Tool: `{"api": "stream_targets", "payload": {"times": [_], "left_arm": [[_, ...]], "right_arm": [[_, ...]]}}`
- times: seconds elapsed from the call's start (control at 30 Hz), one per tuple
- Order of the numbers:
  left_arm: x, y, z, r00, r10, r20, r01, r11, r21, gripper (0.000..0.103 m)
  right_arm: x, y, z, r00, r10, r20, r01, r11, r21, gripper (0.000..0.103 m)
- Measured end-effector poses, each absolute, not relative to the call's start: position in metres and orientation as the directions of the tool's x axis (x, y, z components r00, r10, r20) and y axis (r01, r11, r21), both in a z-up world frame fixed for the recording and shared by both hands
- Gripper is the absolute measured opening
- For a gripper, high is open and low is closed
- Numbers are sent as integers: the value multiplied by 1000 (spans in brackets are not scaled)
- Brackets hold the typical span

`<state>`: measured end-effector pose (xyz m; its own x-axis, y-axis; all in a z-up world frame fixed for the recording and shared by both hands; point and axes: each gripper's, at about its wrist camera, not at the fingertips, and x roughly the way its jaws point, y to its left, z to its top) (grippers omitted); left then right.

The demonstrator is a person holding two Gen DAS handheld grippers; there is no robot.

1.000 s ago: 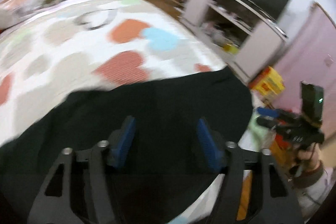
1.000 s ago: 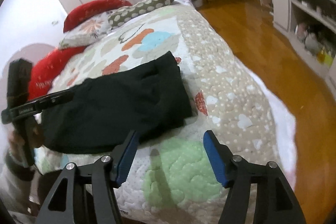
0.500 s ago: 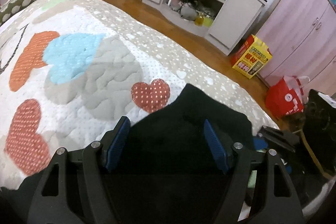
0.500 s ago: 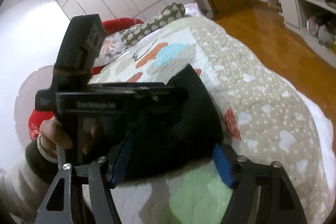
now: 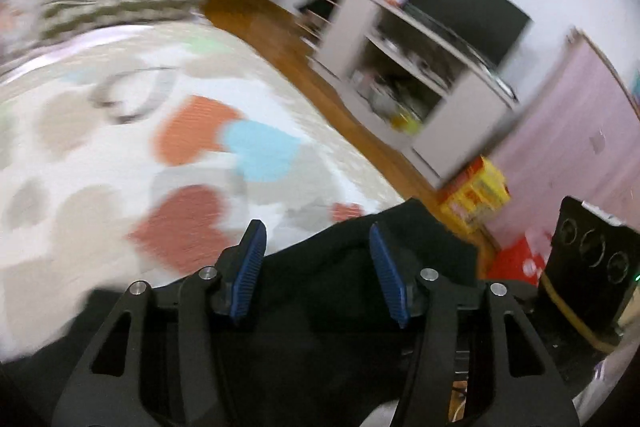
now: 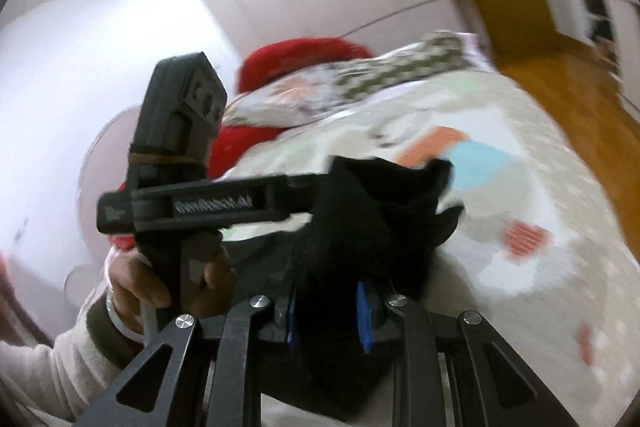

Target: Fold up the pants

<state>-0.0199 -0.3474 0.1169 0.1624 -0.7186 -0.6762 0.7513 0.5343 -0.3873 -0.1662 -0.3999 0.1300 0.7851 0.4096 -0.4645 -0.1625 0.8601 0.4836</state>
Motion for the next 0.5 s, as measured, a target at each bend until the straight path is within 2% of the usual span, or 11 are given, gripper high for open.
{"api": "stream_targets", "payload": {"times": [0.1,0.13,0.17,0.2,0.23,0.3,0.4,0.5], "left_arm": [[-11,-279,121,305,-662,-684,678,656,-333,65],[-9,-263,119,325,-647,-690,656,680,-328,65],[-9,-250,115,333,-637,-695,637,696,-332,65],[-6,-233,111,341,-626,-702,609,716,-342,65],[-5,-217,105,352,-608,-711,573,741,-350,65],[-8,-196,99,361,-592,-721,539,763,-357,65],[-24,-182,90,372,-582,-723,528,773,-351,65],[-41,-184,81,356,-581,-732,522,773,-360,65]], "right_arm": [[-137,-348,125,696,524,-490,-288,830,478,23],[-124,-329,115,644,562,-520,-313,813,491,28],[-114,-316,104,596,586,-549,-322,801,505,48],[-104,-301,90,530,607,-592,-319,789,525,59],[-96,-286,76,444,623,-644,-304,781,546,59],[-98,-279,73,412,620,-668,-314,785,535,59],[-119,-299,92,485,608,-629,-324,792,517,60],[-135,-332,105,591,517,-619,-245,846,474,62]]}}
